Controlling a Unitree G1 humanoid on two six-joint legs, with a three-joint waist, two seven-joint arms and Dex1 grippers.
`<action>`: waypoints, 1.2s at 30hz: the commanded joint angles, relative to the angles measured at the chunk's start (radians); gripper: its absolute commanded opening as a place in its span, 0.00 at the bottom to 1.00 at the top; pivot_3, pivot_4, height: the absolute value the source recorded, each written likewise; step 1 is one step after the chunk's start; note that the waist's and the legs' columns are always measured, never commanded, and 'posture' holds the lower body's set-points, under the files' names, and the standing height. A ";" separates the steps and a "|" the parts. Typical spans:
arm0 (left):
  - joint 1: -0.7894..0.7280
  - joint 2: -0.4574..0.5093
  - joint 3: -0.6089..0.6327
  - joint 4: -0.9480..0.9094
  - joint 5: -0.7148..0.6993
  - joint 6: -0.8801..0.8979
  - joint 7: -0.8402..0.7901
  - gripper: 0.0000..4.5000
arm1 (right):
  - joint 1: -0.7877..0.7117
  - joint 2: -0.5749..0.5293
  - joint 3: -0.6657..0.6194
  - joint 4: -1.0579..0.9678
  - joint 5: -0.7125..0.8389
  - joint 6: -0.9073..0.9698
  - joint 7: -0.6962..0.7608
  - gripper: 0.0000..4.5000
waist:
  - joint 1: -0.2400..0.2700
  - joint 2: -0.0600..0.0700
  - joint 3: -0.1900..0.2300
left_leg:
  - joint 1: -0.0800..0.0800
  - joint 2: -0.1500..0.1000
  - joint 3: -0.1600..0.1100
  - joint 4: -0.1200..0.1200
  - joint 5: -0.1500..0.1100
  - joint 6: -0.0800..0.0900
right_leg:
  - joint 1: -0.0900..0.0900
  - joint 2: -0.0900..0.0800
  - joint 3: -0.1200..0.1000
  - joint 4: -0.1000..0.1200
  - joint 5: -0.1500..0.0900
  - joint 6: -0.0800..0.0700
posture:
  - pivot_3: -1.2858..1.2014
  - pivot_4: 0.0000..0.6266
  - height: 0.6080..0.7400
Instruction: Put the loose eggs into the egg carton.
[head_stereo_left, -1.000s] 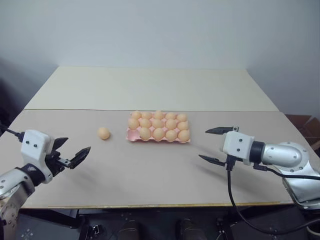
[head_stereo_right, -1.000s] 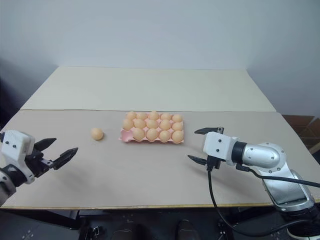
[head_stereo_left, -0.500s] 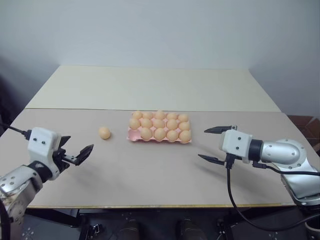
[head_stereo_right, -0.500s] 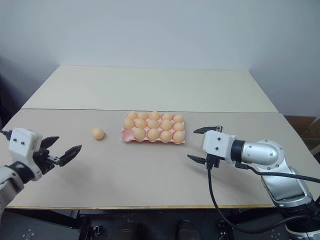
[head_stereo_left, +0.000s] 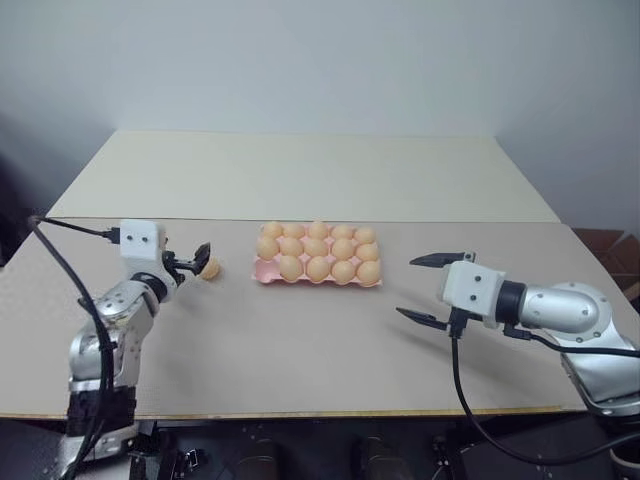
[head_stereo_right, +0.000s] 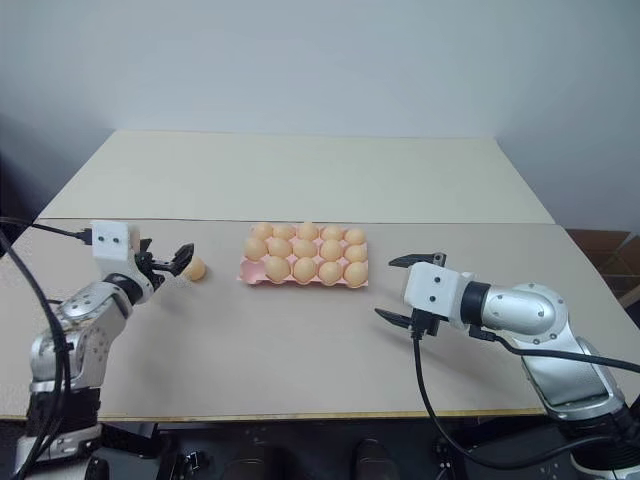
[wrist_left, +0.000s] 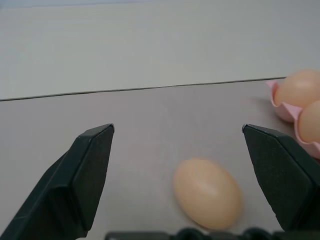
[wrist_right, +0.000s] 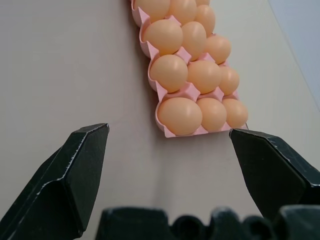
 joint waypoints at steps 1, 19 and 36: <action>-0.027 0.005 -0.024 0.050 0.028 -0.066 -0.028 1.00 | 0.018 -0.016 -0.060 -0.053 0.004 0.013 -0.018 1.00 | 0.000 0.000 0.000 | 0.000 0.000 0.000 0.000 0.000 0.000 | 0.000 0.000 0.000 0.000 0.000 0.000 | 0.52 0.24 1.00; -0.119 -0.057 -0.103 0.321 0.089 -0.199 -0.098 1.00 | 0.052 -0.019 -0.073 -0.077 -0.006 0.033 -0.040 1.00 | 0.000 0.000 0.000 | -0.001 0.000 0.000 0.001 0.000 0.000 | 0.000 0.000 0.000 0.000 0.000 0.001 | 0.52 0.24 1.00; -0.111 -0.069 -0.126 0.265 0.109 -0.263 -0.142 0.46 | 0.050 -0.014 -0.070 -0.067 -0.023 0.025 -0.044 1.00 | 0.000 0.000 0.000 | 0.000 0.000 0.000 0.001 0.000 0.000 | 0.000 0.000 0.000 0.000 0.001 0.001 | 0.52 0.24 1.00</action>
